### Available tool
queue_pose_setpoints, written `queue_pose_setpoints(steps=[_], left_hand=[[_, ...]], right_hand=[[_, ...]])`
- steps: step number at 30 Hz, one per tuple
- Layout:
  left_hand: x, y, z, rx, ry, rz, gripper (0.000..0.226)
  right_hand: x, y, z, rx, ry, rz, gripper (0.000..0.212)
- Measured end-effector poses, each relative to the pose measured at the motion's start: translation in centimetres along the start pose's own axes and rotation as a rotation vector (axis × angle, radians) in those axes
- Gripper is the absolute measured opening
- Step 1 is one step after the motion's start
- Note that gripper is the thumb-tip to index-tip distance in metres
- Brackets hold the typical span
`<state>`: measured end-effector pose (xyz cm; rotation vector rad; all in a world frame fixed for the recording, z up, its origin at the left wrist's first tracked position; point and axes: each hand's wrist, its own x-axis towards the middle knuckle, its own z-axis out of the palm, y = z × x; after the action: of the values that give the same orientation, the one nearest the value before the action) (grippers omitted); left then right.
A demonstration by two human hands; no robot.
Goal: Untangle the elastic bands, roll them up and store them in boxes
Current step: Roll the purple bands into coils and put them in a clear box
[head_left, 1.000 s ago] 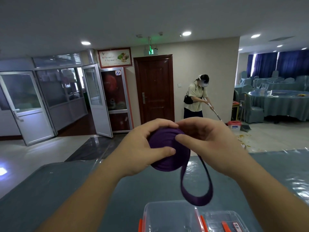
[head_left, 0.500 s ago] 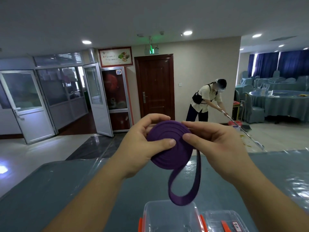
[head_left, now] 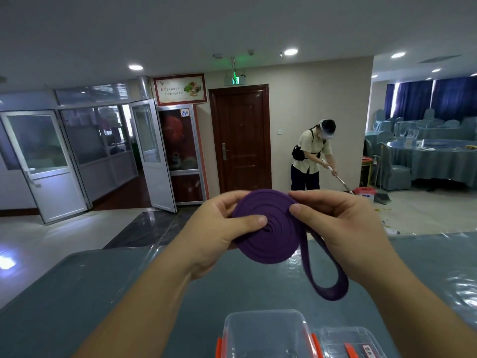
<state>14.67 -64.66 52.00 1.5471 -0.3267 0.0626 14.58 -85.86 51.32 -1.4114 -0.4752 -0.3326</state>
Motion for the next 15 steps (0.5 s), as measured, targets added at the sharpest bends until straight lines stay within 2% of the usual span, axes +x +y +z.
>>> queue_pose_setpoints(steps=[3, 8, 13, 15], left_hand=[[-0.1, 0.2, -0.4, 0.028, -0.022, -0.044, 0.051], [-0.1, -1.0, 0.6, -0.066, 0.095, 0.008, 0.050], [-0.3, -0.4, 0.3, 0.002, -0.018, -0.084, 0.049], [-0.3, -0.5, 0.4, -0.056, 0.005, -0.059, 0.047]], right_hand=[[-0.3, 0.2, -0.2, -0.025, -0.013, 0.004, 0.027], [-0.1, 0.1, -0.3, 0.094, -0.021, 0.063, 0.042], [-0.4, 0.1, -0.7, 0.059, -0.040, 0.078, 0.039], [-0.5, 0.2, -0.6, 0.116, -0.006, 0.085, 0.037]])
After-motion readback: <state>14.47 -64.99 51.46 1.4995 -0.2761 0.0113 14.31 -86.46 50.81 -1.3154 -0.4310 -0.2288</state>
